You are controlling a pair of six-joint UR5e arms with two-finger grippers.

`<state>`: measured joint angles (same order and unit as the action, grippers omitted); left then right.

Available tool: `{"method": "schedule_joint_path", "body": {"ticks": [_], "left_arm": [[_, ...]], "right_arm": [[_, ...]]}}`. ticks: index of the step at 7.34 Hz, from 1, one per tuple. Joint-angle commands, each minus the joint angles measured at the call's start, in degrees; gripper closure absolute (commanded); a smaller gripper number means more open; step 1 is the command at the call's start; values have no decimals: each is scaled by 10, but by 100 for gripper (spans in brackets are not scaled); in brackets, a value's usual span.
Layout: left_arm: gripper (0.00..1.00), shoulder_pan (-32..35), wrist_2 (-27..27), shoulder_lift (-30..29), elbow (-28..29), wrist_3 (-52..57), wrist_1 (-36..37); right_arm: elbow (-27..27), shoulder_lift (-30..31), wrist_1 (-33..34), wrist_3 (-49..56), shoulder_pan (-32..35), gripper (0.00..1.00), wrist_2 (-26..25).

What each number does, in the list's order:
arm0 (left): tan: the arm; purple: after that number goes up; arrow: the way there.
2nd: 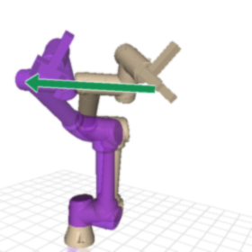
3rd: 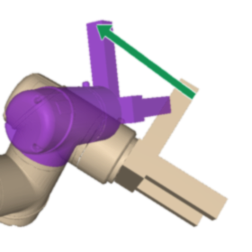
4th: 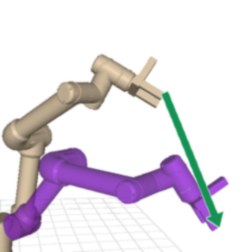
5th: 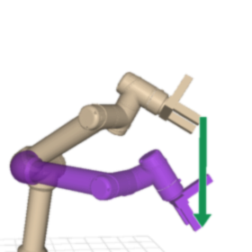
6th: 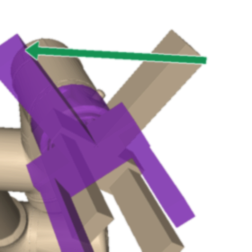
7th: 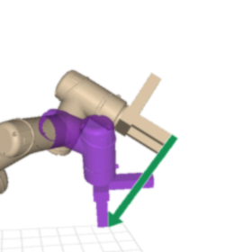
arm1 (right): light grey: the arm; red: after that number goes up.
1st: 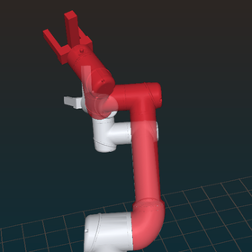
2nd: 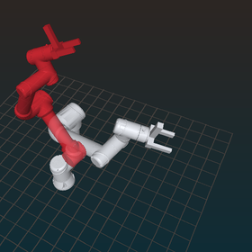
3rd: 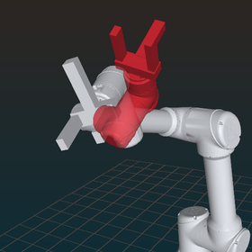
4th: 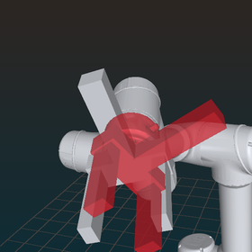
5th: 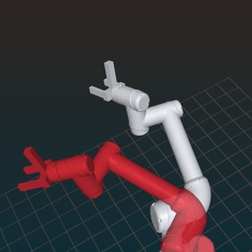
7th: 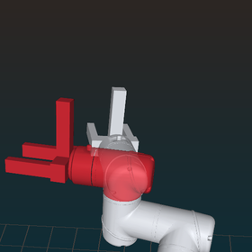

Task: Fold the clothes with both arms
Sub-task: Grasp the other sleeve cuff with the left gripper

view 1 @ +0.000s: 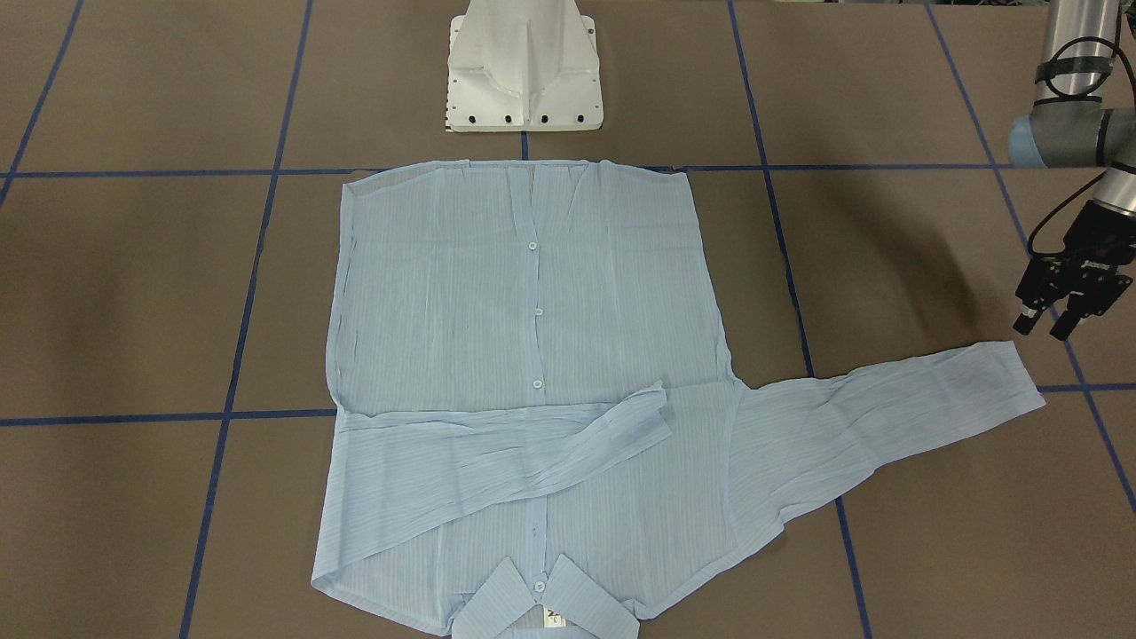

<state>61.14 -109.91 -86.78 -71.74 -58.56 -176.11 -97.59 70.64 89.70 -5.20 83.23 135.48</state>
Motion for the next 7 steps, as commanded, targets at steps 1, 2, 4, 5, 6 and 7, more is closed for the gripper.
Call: {"method": "schedule_joint_path", "body": {"ticks": [1, 2, 4, 5, 6, 7], "left_arm": [[38, -29, 34, -2, 10, -18, -6], [39, -30, 35, -7, 23, -18, -6], [42, -33, 38, -18, 46, -16, -6], [42, -37, 39, -19, 48, -16, -6], [42, -44, 39, -19, 49, -16, -6], [42, -46, 40, -19, 49, -14, -6]], "right_arm": [[-1, 0, 0, -1, 0, 0, 0], [-1, 2, 0, -1, 0, 0, 0], [-2, 5, 0, -1, 0, 0, -1], [-3, 6, 0, -1, 0, 0, -2], [-3, 6, 0, -1, 0, 0, -2], [-3, 6, 0, -1, 0, 0, -2]]}}
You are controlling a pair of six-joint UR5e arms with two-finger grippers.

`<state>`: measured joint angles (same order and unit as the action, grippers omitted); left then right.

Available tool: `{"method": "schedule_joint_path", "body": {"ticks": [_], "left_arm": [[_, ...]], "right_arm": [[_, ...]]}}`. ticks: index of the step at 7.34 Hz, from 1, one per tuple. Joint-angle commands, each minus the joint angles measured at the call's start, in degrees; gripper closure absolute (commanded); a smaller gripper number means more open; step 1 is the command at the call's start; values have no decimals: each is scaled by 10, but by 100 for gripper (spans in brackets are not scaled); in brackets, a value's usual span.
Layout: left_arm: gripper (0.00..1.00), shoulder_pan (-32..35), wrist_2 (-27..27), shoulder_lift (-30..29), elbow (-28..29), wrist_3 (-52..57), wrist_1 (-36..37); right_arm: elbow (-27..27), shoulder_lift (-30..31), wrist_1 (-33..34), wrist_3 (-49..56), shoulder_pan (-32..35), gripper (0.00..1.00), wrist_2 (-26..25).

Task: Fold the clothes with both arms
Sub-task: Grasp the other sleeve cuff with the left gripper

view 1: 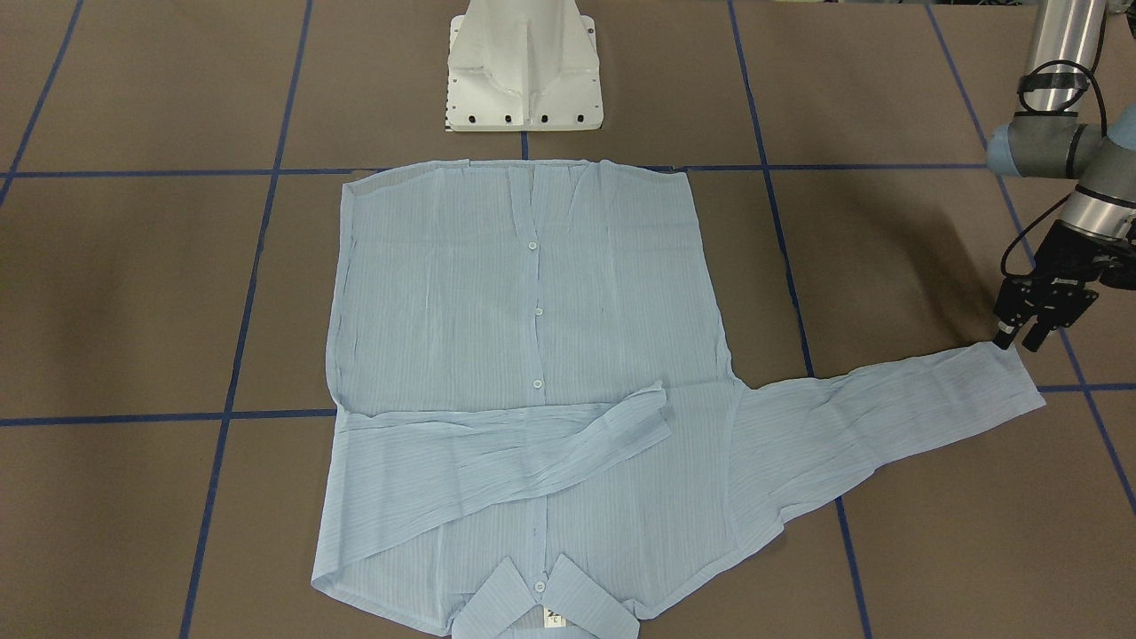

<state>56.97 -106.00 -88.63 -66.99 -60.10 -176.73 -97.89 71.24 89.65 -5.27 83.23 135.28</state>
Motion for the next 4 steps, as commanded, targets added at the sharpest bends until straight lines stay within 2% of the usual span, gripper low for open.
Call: {"method": "schedule_joint_path", "body": {"ticks": [1, 4], "left_arm": [[42, -5, 1, 0, 6, 3, 1], [42, -10, 1, 0, 9, 5, 0]], "right_arm": [[1, 1, 0, 0, 0, 0, 0], [0, 5, 0, 0, 0, 0, 0]]}}
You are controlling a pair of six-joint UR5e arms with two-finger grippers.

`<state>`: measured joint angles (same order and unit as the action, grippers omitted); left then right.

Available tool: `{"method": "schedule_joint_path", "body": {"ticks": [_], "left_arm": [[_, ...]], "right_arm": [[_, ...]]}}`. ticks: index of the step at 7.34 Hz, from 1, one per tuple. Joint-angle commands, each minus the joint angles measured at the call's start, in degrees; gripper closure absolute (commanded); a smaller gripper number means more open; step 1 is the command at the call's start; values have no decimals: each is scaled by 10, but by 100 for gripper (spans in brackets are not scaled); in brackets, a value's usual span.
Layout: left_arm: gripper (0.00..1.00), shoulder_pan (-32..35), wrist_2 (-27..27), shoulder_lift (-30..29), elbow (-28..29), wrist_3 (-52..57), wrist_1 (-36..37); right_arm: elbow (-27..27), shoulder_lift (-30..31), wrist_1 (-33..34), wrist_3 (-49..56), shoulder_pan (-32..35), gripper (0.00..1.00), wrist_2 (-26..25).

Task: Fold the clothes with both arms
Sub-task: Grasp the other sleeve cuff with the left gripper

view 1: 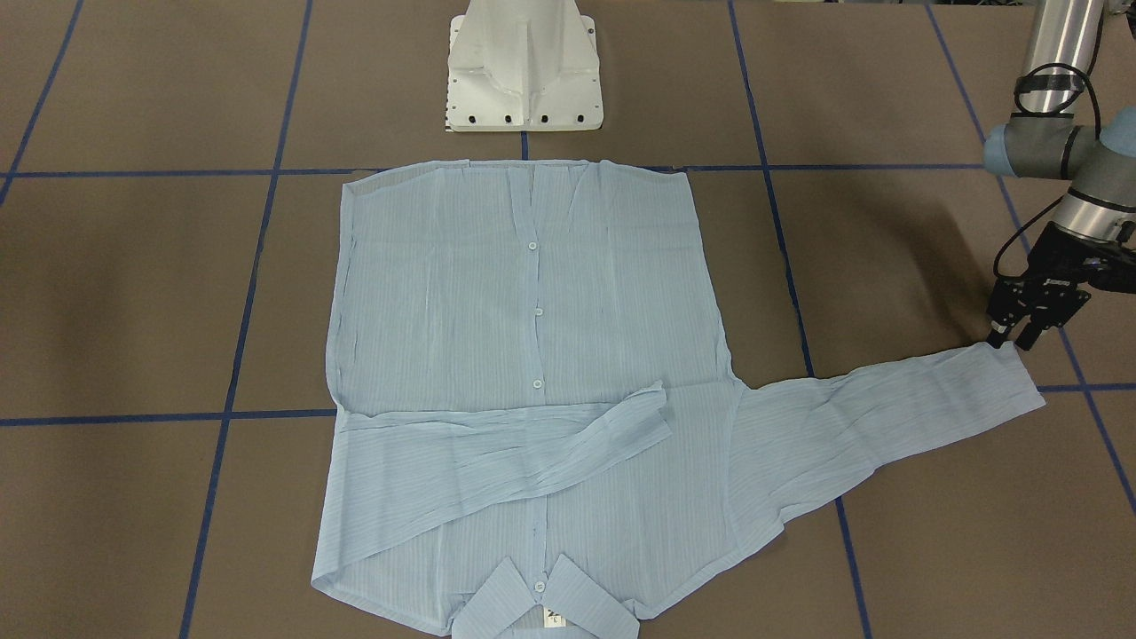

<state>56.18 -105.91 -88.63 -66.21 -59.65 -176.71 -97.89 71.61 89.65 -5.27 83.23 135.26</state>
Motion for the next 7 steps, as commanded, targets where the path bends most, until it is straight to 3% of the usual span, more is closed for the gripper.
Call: {"method": "schedule_joint_path", "body": {"ticks": [1, 2, 3, 5, 7], "left_arm": [[42, -5, 0, 0, 2, 1, 0], [42, -10, 0, 0, 2, 1, 0], [49, -10, 1, 0, 2, 1, 0], [100, -10, -3, 0, -1, 1, -2], [100, -9, -9, 7, -2, 32, -10]], "right_arm": [[0, 1, 0, 0, 0, 0, 0], [0, 1, 0, 0, 0, 0, -1], [0, 1, 0, 0, 0, 0, -1], [-1, 1, 0, 0, 0, 0, 0], [-5, 3, 0, -1, 0, 0, 0]]}}
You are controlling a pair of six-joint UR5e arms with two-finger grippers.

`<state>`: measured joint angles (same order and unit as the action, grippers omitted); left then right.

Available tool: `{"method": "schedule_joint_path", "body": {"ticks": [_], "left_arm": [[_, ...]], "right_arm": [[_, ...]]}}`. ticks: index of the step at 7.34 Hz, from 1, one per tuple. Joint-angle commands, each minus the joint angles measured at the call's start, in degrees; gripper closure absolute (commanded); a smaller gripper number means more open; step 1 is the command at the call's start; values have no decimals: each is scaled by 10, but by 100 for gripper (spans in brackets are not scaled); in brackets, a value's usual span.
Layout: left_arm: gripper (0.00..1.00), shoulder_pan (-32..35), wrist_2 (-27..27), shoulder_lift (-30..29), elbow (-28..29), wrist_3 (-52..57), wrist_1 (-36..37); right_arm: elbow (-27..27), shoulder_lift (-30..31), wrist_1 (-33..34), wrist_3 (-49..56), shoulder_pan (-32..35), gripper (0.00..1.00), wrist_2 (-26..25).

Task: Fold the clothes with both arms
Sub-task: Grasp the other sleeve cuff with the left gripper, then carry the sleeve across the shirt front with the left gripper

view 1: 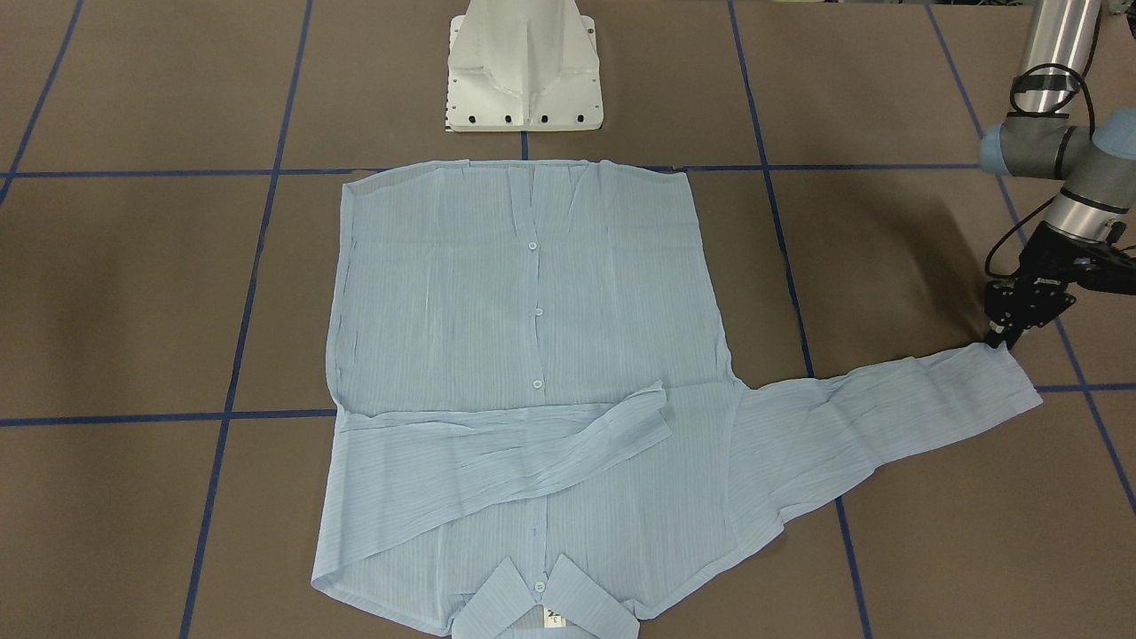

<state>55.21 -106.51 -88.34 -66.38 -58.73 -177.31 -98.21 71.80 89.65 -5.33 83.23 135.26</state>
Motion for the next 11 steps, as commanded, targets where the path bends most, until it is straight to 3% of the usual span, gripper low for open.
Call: {"method": "schedule_joint_path", "body": {"ticks": [1, 2, 5, 8, 11], "left_arm": [[100, 2, -18, 5, -10, 60, -3], [100, 12, -71, 4, -26, 68, -2], [100, 43, -78, -29, -130, 63, 6], [100, 41, -80, -136, -135, 23, 77], [100, 25, -80, -274, -146, -80, 213]], "right_arm": [[-2, 1, 0, 0, 0, 0, 0], [-5, 2, 0, -1, 0, 0, 0], [-5, 4, 0, -1, 0, 0, 0], [-6, 5, 0, -2, 0, 0, 0], [-6, 9, 0, -4, 0, 0, 0]]}}
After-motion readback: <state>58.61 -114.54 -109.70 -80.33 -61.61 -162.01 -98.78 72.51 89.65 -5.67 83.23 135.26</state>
